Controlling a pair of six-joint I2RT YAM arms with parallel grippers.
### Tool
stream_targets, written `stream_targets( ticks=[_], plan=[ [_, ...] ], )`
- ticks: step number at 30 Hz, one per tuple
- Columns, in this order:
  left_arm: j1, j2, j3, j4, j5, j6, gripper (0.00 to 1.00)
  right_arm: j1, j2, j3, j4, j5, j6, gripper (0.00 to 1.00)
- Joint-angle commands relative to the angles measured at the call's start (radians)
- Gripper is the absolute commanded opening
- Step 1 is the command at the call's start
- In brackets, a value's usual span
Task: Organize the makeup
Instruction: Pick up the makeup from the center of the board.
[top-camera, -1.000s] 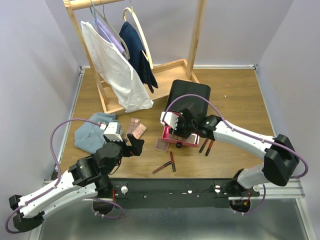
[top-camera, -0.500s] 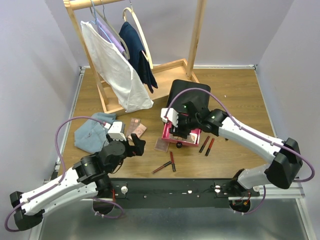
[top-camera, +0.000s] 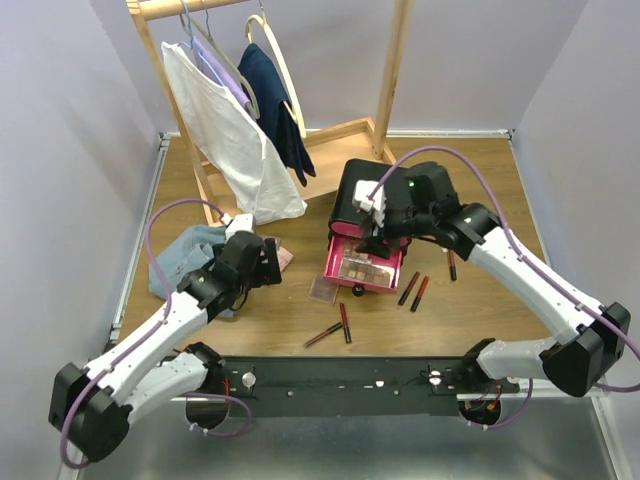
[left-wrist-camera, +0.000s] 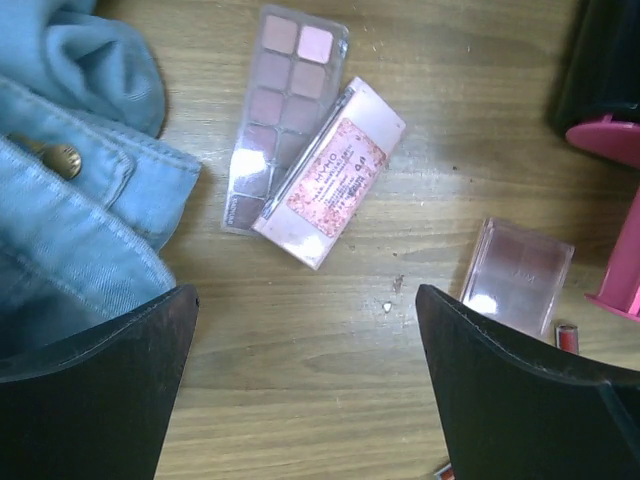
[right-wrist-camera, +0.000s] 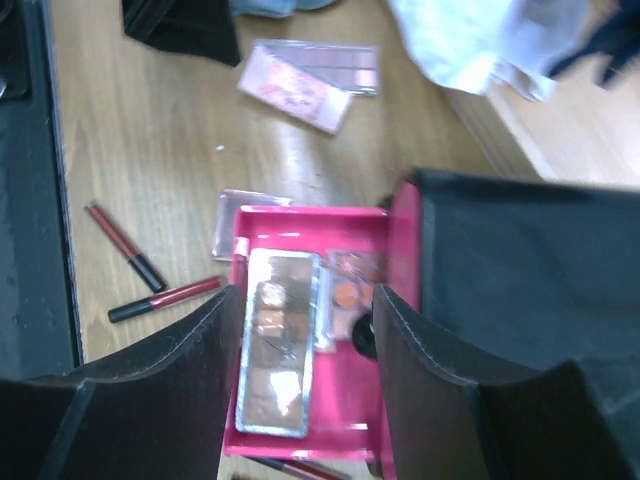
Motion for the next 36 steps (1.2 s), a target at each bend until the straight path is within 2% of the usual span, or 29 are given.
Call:
stream_targets(
  ticks=[1, 9, 18, 27, 36],
  plan=[
    [0.061, 0.145, 0.112, -0.024, 0.178, 0.148, 0.98, -0.103, -0.070, 0.021, 0.026, -0.104, 0.097, 0.64],
    [0.074, 0.316, 0.196, -0.054, 0.174, 0.250, 0.98, -0.343, -0.190, -0.082, 0.087, -0.198, 0.243, 0.68],
    [0.079, 0.443, 0.254, -0.089, 0.149, 0.298, 0.99, -0.515, -0.313, -0.237, 0.121, -0.258, 0.355, 0.72],
    [0.084, 0.537, 0.309, -0.126, 0.168, 0.328, 0.99, -0.612, -0.380, -0.306, 0.132, -0.302, 0.402, 0.73],
    [0.088, 0.603, 0.346, -0.147, 0.191, 0.419, 0.99, -0.634, -0.396, -0.329, 0.129, -0.321, 0.410, 0.73]
  ],
)
